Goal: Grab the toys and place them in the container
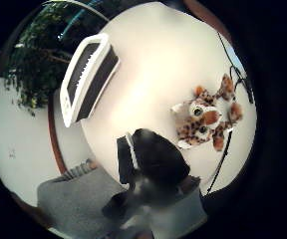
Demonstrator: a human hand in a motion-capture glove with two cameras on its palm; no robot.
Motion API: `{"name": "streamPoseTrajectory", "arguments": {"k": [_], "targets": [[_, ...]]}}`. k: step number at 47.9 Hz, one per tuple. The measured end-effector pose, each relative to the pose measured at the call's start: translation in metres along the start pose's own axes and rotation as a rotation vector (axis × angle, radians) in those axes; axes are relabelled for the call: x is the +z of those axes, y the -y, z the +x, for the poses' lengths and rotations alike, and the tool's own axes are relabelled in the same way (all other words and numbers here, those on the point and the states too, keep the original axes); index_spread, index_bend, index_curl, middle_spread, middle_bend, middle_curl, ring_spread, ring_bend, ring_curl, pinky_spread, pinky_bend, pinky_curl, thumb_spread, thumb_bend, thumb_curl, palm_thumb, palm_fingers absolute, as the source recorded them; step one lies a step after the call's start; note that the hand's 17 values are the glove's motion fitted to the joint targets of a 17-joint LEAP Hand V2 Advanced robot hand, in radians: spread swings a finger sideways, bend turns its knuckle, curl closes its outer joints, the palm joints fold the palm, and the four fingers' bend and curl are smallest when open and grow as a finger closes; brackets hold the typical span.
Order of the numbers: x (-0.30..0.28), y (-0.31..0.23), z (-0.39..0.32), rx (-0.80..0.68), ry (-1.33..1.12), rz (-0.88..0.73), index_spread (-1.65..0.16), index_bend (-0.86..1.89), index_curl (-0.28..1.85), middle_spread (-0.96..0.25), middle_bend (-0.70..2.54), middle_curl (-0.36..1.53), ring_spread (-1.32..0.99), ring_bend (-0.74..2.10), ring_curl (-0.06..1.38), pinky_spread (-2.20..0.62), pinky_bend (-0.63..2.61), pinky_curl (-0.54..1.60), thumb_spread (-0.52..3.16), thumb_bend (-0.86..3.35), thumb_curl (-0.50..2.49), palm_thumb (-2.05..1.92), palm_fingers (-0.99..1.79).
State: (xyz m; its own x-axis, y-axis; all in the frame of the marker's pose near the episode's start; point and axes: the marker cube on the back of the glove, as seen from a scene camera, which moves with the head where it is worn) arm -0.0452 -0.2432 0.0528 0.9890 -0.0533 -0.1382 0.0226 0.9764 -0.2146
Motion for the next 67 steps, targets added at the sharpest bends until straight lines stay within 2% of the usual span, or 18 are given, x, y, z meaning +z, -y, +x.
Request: {"name": "streamPoseTrajectory", "arguments": {"k": [8, 15, 20, 24, 26, 28, 33, 39, 45, 52, 60, 67], "targets": [[0.09, -0.006, 0.006, 0.113, -0.104, -0.19, -0.38, 0.17, 0.3, -0.17, 0.14, 0.17, -0.11, 0.21, 0.19, 0.07, 0.93, 0.33, 1.27, -0.03, 0.18, -0.02, -0.07], [0.107, -0.013, 0.003, 0.133, -0.173, -0.171, -0.41, 0.2, 0.32, -0.18, 0.15, 0.18, -0.1, 0.27, 0.2, 0.07, 1.0, 0.35, 1.2, -0.02, 0.22, -0.01, 0.07], [0.108, -0.014, 0.006, 0.135, -0.159, -0.132, -0.43, 0.2, 0.33, -0.19, 0.12, 0.17, -0.13, 0.43, 0.25, 0.05, 1.0, 0.35, 1.19, -0.01, 0.24, 0.01, 0.15], [0.109, -0.014, 0.01, 0.12, -0.118, 0.0, -0.44, 0.27, 0.34, -0.21, 0.2, 0.18, -0.22, 0.65, 0.3, 0.0, 0.87, 0.3, 1.25, 0.01, 0.27, 0.05, 0.44], [0.108, -0.012, 0.012, 0.117, -0.091, 0.055, -0.43, 0.3, 0.36, -0.24, 0.37, 0.23, -0.28, 0.77, 0.32, -0.06, 0.75, 0.26, 1.29, 0.07, 0.3, 0.16, 0.71], [0.104, -0.009, 0.014, 0.119, -0.064, 0.067, -0.43, 0.32, 0.36, -0.28, 0.51, 0.27, -0.33, 0.86, 0.34, -0.12, 0.71, 0.25, 1.26, 0.16, 0.37, 0.34, 0.94], [0.071, 0.002, 0.014, 0.125, -0.002, 0.061, -0.43, 0.42, 0.44, -0.31, 0.65, 0.34, -0.4, 0.94, 0.41, -0.22, 0.67, 0.26, 1.17, 0.23, 0.46, 0.51, 1.07], [-0.008, 0.019, 0.017, 0.138, 0.087, 0.16, -0.42, 0.49, 0.54, -0.32, 0.75, 0.41, -0.44, 0.99, 0.47, -0.28, 0.71, 0.31, 1.07, 0.24, 0.54, 0.58, 1.05], [-0.049, 0.03, 0.005, 0.108, 0.107, 0.175, -0.42, 0.55, 0.61, -0.32, 0.81, 0.46, -0.47, 1.01, 0.5, -0.32, 0.72, 0.34, 0.99, 0.23, 0.6, 0.58, 1.03], [-0.06, 0.053, -0.074, -0.017, 0.153, 0.176, -0.41, 0.6, 0.7, -0.32, 0.86, 0.51, -0.49, 1.03, 0.53, -0.34, 0.75, 0.37, 0.91, 0.21, 0.67, 0.58, 0.99], [-0.063, 0.075, -0.248, -0.31, 0.182, 0.115, -0.41, 0.63, 0.78, -0.31, 0.9, 0.56, -0.5, 1.06, 0.56, -0.35, 0.79, 0.4, 0.85, 0.19, 0.74, 0.58, 0.94], [-0.051, 0.084, -0.365, -0.474, 0.134, 0.082, -0.41, 0.65, 0.85, -0.31, 0.92, 0.6, -0.51, 1.09, 0.59, -0.35, 0.81, 0.42, 0.81, 0.18, 0.79, 0.58, 0.9]]}}
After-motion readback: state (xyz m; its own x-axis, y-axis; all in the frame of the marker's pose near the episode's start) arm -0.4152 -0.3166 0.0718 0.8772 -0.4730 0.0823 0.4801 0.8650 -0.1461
